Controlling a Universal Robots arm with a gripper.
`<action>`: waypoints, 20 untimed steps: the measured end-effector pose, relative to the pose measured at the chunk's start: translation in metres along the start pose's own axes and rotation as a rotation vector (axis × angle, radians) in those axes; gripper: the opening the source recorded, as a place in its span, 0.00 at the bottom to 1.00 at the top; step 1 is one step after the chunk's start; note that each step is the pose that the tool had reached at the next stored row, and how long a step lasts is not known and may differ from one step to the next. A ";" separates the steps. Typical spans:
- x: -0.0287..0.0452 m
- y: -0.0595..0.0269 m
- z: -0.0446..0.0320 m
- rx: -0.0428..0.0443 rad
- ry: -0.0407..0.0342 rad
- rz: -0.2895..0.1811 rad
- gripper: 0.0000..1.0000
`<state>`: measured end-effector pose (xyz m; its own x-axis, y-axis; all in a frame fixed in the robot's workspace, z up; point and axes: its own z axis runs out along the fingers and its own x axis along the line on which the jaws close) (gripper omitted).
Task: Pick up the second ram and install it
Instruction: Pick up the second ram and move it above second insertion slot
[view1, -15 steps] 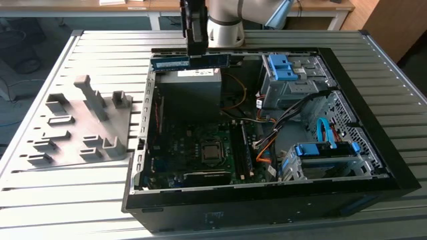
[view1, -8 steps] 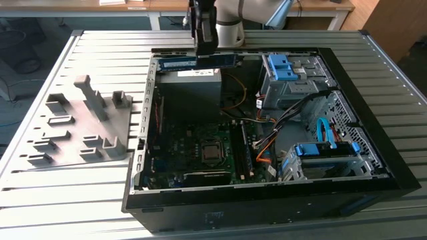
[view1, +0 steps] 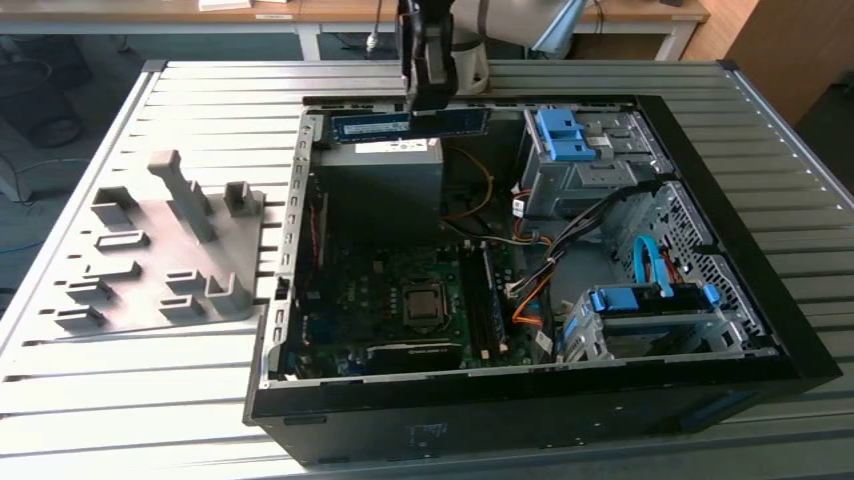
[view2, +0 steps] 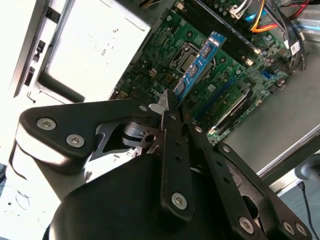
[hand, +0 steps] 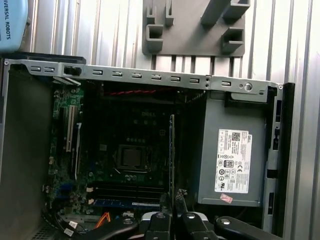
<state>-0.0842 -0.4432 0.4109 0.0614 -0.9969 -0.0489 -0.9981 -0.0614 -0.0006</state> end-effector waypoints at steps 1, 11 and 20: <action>0.0001 -0.0016 0.0000 0.0000 0.0000 0.000 0.14; 0.0011 -0.0170 0.0002 0.0000 0.0000 0.000 0.14; 0.0019 -0.0304 0.0003 0.0000 0.0000 0.000 0.14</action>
<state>-0.0537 -0.4433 0.4105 0.0614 -0.9969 -0.0489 -0.9981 -0.0615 -0.0007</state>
